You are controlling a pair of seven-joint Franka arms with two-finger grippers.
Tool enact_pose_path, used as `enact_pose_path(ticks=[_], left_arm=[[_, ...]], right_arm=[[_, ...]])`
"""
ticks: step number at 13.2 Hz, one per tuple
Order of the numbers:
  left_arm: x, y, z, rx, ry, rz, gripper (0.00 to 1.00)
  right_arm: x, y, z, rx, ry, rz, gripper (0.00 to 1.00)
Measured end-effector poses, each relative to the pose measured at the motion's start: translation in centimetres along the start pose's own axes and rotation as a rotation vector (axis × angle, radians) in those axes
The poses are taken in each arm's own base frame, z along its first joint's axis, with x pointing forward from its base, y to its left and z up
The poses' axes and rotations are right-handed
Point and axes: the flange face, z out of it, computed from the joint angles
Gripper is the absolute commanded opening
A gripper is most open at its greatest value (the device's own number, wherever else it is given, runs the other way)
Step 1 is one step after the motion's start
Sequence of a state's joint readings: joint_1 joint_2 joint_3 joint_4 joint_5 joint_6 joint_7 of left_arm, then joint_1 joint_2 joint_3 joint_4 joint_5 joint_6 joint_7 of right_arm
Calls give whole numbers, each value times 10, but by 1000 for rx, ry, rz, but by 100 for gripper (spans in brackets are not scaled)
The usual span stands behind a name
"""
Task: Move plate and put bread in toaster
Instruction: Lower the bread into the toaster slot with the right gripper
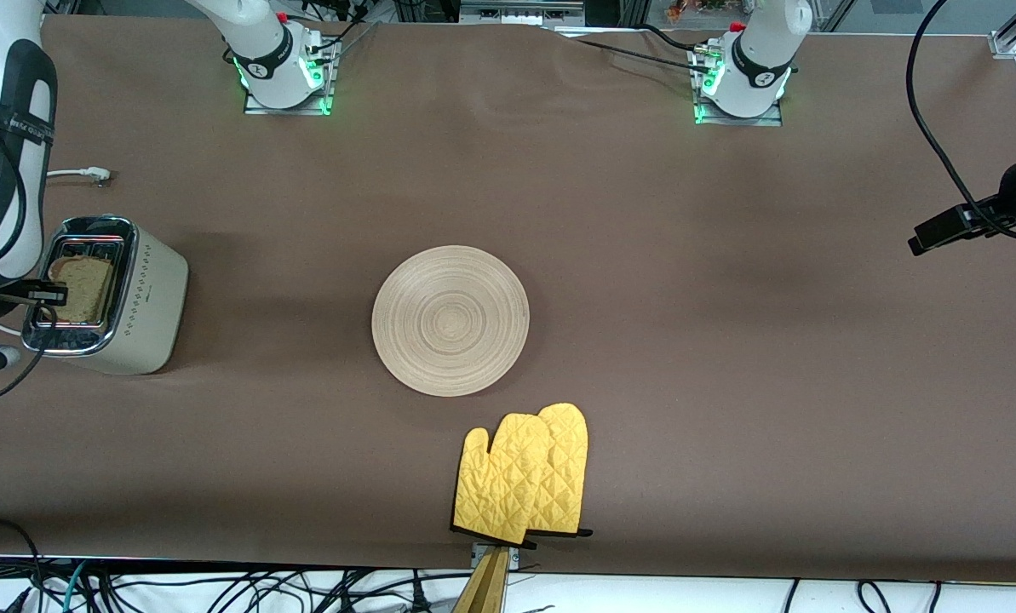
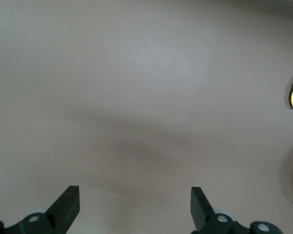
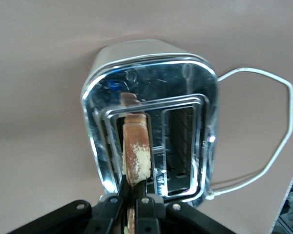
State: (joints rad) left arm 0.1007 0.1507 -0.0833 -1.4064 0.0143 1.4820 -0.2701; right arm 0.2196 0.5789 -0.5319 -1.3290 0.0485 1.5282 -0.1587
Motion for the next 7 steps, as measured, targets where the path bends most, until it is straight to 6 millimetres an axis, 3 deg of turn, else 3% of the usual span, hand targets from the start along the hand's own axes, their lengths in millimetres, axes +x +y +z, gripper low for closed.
enact_pose_path(ticks=[7], left_arm=[[0, 0, 0, 0, 0, 0, 100]], right_arm=[[6, -7, 11, 17, -12, -3, 0]])
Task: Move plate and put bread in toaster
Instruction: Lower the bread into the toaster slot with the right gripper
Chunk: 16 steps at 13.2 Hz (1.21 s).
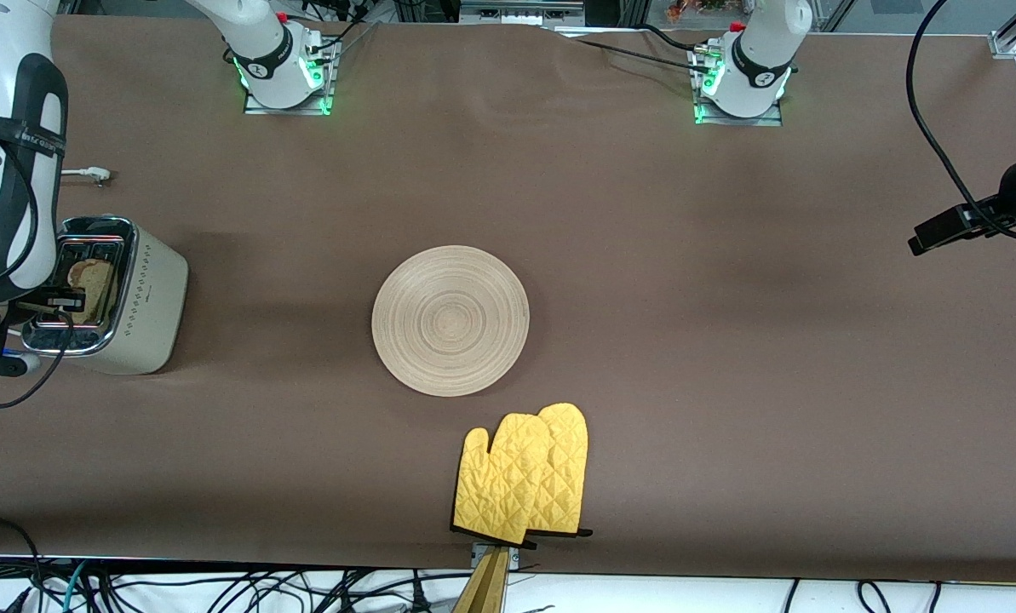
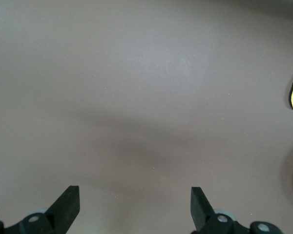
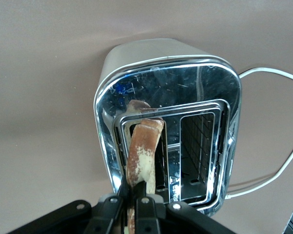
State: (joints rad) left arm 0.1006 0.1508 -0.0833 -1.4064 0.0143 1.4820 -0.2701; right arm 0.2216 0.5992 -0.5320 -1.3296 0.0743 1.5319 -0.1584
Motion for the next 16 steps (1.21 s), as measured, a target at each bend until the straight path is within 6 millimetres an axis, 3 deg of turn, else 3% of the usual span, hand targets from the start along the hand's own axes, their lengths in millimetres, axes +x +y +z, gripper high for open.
enact_pose_path(ticks=[13, 14, 16], left_arm=[[0, 0, 1, 0, -1, 0, 100], [0, 0, 1, 0, -1, 0, 100], [0, 0, 1, 0, -1, 0, 100]], right_arm=[[-20, 4, -20, 33, -27, 0, 0], [-21, 3, -21, 38, -25, 0, 10], [-21, 2, -20, 48, -26, -1, 48]])
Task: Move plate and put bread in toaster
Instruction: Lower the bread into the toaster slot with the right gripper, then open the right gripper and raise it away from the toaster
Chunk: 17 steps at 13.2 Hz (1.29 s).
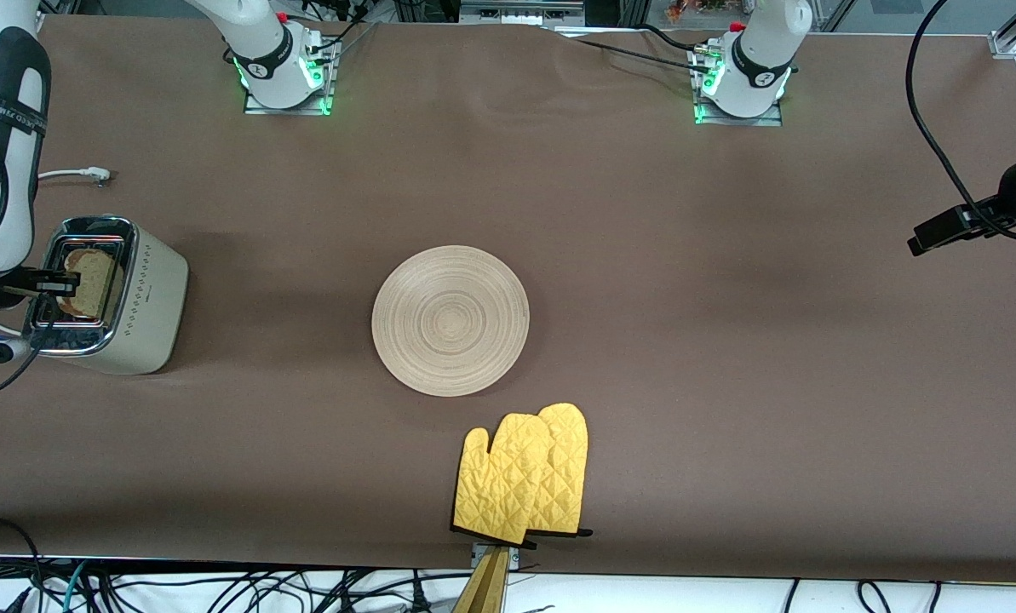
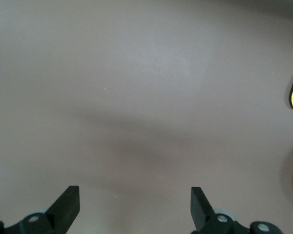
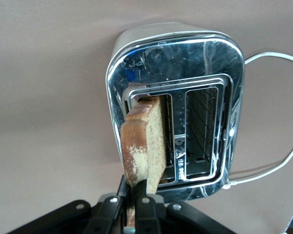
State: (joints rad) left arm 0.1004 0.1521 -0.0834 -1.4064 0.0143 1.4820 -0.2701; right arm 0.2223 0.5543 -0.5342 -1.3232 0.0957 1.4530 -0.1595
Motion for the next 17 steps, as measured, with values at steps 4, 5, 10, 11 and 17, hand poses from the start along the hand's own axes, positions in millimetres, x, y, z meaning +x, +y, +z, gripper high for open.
enact_pose_path(ticks=[4, 5, 10, 11, 17], left_arm=[[0, 0, 0, 0, 0, 0, 100], [0, 0, 0, 0, 0, 0, 100], [0, 0, 0, 0, 0, 0, 100], [0, 0, 0, 0, 0, 0, 100], [0, 0, 0, 0, -1, 0, 100]], right_arm=[[1, 3, 2, 7, -3, -9, 87], [1, 4, 4, 9, -5, -14, 94], [1, 4, 4, 10, -6, -29, 100], [1, 4, 3, 10, -4, -30, 100], [-16, -5, -31, 71, 64, -58, 100]])
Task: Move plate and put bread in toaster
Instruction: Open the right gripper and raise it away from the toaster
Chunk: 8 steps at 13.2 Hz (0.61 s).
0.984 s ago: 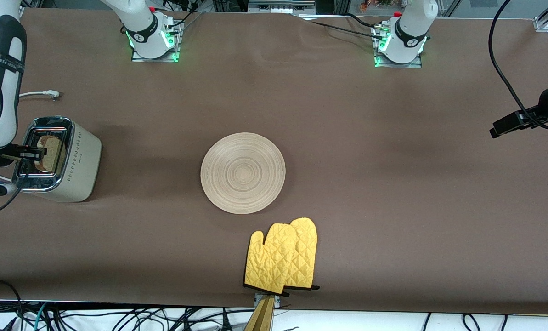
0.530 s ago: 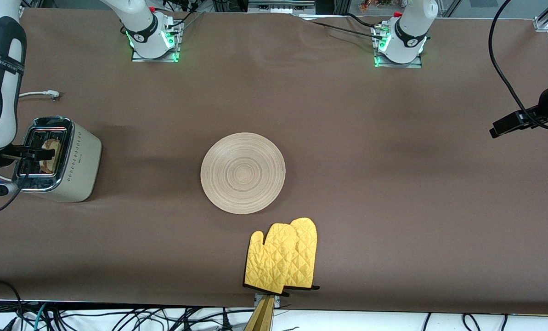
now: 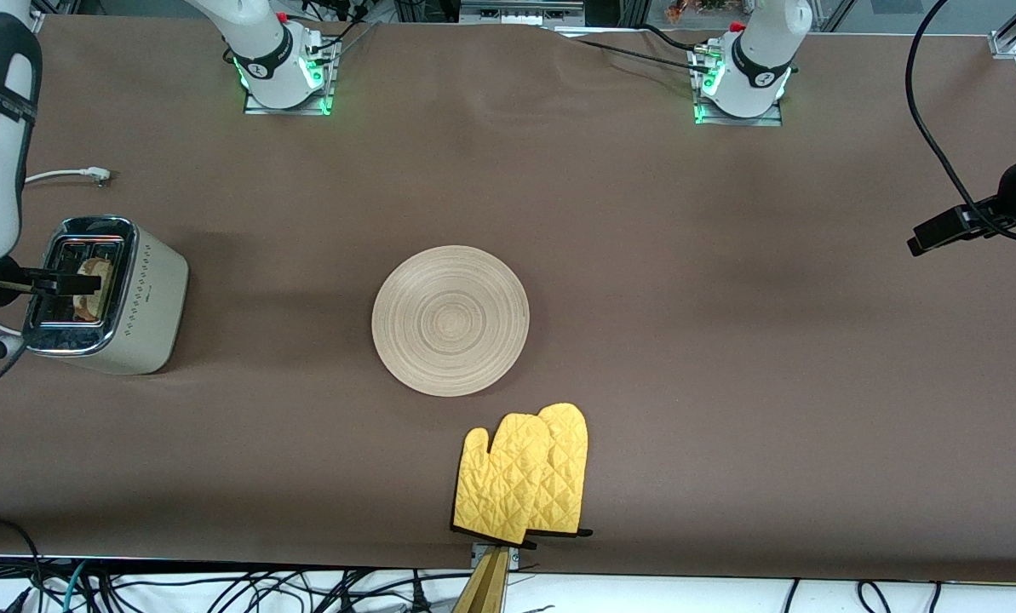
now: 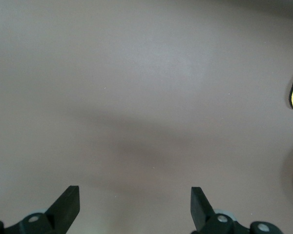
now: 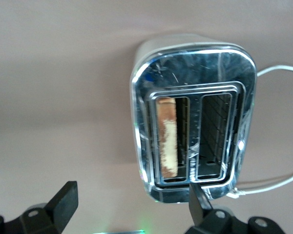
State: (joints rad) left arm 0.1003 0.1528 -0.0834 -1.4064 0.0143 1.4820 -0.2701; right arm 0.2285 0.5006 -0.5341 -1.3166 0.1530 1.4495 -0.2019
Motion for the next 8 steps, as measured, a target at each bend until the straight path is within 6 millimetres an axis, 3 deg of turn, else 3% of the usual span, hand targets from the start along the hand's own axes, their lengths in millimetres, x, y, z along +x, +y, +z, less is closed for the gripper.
enact_pose_path(ticks=[4, 8], left_arm=[[0, 0, 1, 0, -1, 0, 100], [0, 0, 1, 0, -1, 0, 100]], right_arm=[[-29, -14, -42, 51, 48, -86, 100], [-38, -59, -56, 62, 45, -178, 100]])
